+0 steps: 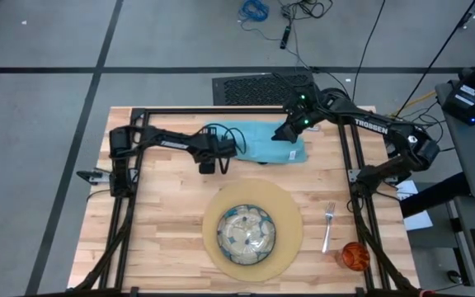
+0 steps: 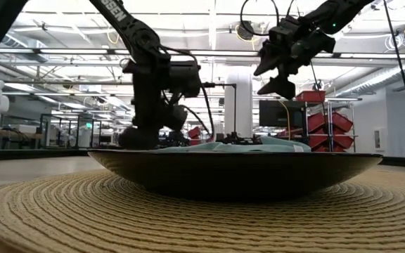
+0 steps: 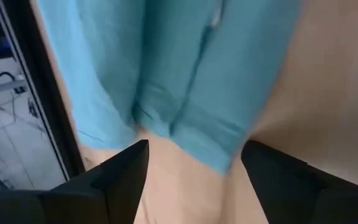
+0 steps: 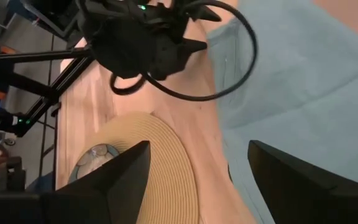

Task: Set table place
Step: Fold the blue napkin

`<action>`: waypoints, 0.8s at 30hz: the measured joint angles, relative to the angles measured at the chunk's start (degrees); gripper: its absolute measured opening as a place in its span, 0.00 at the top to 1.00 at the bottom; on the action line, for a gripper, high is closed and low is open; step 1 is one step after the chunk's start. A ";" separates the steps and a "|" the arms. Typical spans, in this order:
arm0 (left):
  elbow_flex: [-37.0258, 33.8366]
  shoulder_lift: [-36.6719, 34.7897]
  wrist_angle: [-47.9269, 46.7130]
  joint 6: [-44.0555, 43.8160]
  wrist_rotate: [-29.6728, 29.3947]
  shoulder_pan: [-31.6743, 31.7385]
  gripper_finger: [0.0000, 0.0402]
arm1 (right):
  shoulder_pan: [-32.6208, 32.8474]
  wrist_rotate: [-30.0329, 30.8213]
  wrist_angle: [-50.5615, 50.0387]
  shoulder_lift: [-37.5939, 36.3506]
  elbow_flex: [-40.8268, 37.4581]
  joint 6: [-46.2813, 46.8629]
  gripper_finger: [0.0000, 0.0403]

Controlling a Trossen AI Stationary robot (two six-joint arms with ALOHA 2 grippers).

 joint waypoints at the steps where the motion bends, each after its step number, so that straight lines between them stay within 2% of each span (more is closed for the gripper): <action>1: 0.00 0.37 0.81 0.21 -0.20 0.04 0.38 | 0.10 0.00 0.10 0.00 0.00 0.02 0.35; 6: 0.01 1.94 5.74 1.72 -4.26 -0.06 0.38 | 0.87 0.11 0.60 0.00 0.00 0.03 0.35; 12: 0.30 3.49 5.67 1.63 1.64 2.02 0.41 | 1.87 0.58 2.06 0.01 0.00 0.75 0.35; 15: 0.34 3.77 4.71 1.77 3.11 2.16 0.56 | 2.46 2.22 2.17 0.00 0.00 0.75 0.36; 19: 0.30 3.90 3.32 4.19 6.88 2.20 0.91 | 3.17 3.23 2.68 0.02 0.00 0.87 0.36; 20: 0.26 3.92 3.24 4.55 7.08 2.18 0.95 | 3.37 3.26 3.12 0.02 0.00 1.18 0.36; 24: 0.26 3.92 2.10 4.76 5.83 1.52 0.99 | 4.26 3.30 4.13 0.02 0.00 1.84 0.36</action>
